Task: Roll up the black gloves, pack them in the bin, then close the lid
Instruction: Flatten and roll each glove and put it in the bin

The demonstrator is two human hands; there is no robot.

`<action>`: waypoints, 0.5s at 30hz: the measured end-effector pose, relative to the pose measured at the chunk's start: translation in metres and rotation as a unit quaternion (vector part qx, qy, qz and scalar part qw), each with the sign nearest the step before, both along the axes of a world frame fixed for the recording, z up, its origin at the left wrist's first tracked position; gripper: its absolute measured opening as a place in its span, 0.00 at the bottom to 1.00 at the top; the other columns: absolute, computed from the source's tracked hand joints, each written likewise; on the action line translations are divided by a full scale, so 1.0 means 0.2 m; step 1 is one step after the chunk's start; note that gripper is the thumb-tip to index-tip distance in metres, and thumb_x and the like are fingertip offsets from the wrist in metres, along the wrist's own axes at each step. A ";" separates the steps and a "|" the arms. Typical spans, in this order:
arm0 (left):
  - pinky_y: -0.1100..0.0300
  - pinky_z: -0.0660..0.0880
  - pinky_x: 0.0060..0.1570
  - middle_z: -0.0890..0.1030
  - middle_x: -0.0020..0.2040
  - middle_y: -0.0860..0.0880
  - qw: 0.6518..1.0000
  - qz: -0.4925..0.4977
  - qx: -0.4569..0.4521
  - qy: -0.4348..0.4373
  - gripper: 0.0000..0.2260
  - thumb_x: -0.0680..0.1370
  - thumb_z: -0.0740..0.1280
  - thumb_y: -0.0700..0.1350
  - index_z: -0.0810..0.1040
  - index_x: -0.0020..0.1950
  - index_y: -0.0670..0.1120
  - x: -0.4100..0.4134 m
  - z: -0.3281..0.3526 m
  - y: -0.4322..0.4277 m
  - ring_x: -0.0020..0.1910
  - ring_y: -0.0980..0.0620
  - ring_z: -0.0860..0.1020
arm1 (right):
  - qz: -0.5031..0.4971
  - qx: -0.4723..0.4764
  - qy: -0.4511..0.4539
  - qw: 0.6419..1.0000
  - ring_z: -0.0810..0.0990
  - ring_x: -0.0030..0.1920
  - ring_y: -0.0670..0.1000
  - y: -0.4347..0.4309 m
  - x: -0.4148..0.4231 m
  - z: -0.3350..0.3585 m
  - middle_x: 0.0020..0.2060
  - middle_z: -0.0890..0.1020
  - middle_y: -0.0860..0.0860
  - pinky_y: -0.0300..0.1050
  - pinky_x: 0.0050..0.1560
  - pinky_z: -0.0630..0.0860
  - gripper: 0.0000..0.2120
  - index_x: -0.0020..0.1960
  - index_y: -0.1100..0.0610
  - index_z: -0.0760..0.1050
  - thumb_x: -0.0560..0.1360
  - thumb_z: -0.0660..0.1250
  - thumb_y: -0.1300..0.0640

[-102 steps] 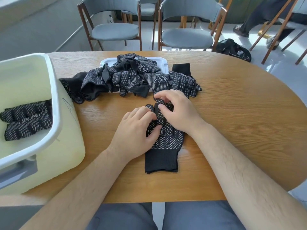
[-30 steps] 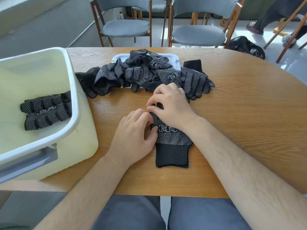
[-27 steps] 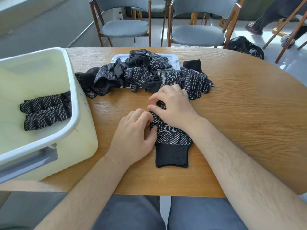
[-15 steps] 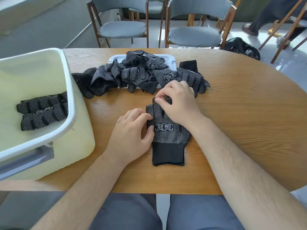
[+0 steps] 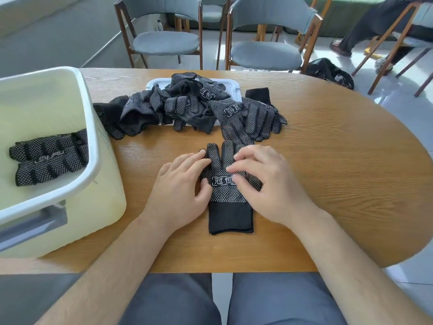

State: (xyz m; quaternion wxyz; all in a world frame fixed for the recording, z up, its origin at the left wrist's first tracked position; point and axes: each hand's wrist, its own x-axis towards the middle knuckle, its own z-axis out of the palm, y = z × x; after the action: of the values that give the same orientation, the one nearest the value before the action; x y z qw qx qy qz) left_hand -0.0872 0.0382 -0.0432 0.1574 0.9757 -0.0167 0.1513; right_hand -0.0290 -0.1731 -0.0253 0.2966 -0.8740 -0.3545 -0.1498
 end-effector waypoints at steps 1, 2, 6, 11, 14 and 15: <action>0.58 0.58 0.67 0.74 0.73 0.57 1.000 0.001 0.002 -0.001 0.21 0.76 0.59 0.52 0.77 0.68 0.53 0.00 0.00 0.00 0.73 0.56 0.68 | 0.010 -0.019 0.019 1.000 0.76 0.61 0.48 -0.02 -0.05 -0.02 0.57 0.80 0.43 0.52 0.63 0.70 0.09 0.55 0.48 0.84 0.78 0.68 0.49; 0.58 0.58 0.67 0.74 0.73 0.56 1.000 0.001 0.001 -0.001 0.21 0.77 0.59 0.52 0.77 0.68 0.52 0.00 0.00 0.00 0.73 0.55 0.68 | 0.012 -0.034 0.045 0.998 0.75 0.64 0.46 -0.04 -0.09 -0.04 0.59 0.79 0.41 0.51 0.65 0.69 0.11 0.56 0.46 0.84 0.78 0.66 0.47; 0.55 0.64 0.69 0.75 0.72 0.57 1.000 -0.024 -0.001 -0.019 0.18 0.78 0.61 0.49 0.78 0.66 0.51 -0.01 0.01 0.00 0.73 0.55 0.69 | -0.007 -0.061 0.087 0.994 0.71 0.68 0.43 -0.06 -0.14 -0.08 0.63 0.77 0.37 0.47 0.68 0.63 0.14 0.60 0.43 0.82 0.79 0.62 0.43; 0.57 0.61 0.70 0.75 0.72 0.56 0.998 -0.060 0.017 -0.018 0.19 0.78 0.60 0.48 0.79 0.67 0.51 -0.02 0.00 0.00 0.75 0.55 0.68 | -0.025 -0.069 0.087 0.993 0.70 0.68 0.45 -0.04 -0.15 -0.09 0.63 0.76 0.37 0.46 0.67 0.61 0.15 0.59 0.43 0.80 0.78 0.61 0.42; 0.52 0.63 0.71 0.75 0.72 0.54 0.999 -0.047 0.011 -0.014 0.20 0.77 0.59 0.49 0.78 0.67 0.50 -0.01 0.01 -0.01 0.76 0.54 0.67 | -0.024 -0.065 0.090 0.994 0.69 0.69 0.44 -0.05 -0.15 -0.09 0.63 0.76 0.37 0.45 0.67 0.60 0.14 0.59 0.42 0.80 0.78 0.61 0.42; 0.51 0.63 0.72 0.75 0.72 0.54 0.999 -0.044 0.009 -0.011 0.21 0.77 0.58 0.50 0.78 0.67 0.50 -0.01 0.01 -0.01 0.76 0.54 0.66 | -0.024 -0.064 0.091 0.993 0.69 0.69 0.44 -0.05 -0.15 -0.09 0.63 0.76 0.37 0.45 0.67 0.60 0.14 0.59 0.42 0.80 0.78 0.61 0.42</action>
State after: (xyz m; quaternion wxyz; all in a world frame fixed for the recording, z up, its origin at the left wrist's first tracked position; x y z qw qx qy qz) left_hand -0.0886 0.0353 -0.0411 0.1545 0.9738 -0.0626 0.1548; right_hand -0.0589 -0.1827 -0.0430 0.2676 -0.9094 -0.3139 -0.0535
